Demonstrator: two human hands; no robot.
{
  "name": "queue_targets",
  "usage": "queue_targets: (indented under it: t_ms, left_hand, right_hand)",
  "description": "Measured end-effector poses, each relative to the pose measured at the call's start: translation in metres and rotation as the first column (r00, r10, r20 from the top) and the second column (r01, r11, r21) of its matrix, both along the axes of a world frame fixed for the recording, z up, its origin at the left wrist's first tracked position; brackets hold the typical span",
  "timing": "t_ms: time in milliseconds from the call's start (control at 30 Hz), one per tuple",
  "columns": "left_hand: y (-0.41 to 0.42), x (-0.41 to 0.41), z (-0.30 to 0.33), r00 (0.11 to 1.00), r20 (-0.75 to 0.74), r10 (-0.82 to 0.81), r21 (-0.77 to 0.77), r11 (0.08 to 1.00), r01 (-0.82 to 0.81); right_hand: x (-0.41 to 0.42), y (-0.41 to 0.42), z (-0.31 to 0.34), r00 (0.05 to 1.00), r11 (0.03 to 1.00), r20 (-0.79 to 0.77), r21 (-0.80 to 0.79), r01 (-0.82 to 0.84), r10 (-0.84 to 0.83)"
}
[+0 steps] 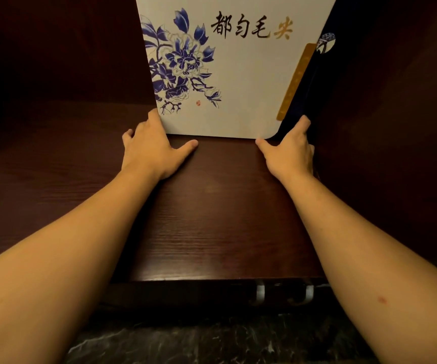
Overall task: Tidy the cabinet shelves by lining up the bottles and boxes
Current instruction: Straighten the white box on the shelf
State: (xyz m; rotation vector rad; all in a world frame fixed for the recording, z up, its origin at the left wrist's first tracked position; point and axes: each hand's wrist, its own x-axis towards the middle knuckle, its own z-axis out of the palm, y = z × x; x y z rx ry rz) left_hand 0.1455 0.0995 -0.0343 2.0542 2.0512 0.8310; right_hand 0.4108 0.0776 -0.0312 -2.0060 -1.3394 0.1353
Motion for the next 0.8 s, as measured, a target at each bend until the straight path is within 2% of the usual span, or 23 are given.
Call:
queue_targets:
  t_ms: [367,800]
  left_hand:
    - [-0.026,0.002,0.005,0.999,0.048,-0.010,-0.047,0.999,0.012]
    - [-0.082,-0.007,0.003,0.992,0.119,0.044,-0.005,0.999,-0.044]
  right_hand:
    - [-0.006,-0.015,0.007,0.999,0.998,-0.027,-0.064,-0.029,0.027]
    - [-0.015,-0.060,0.005,0.997,0.994,-0.037,-0.078,-0.070,0.068]
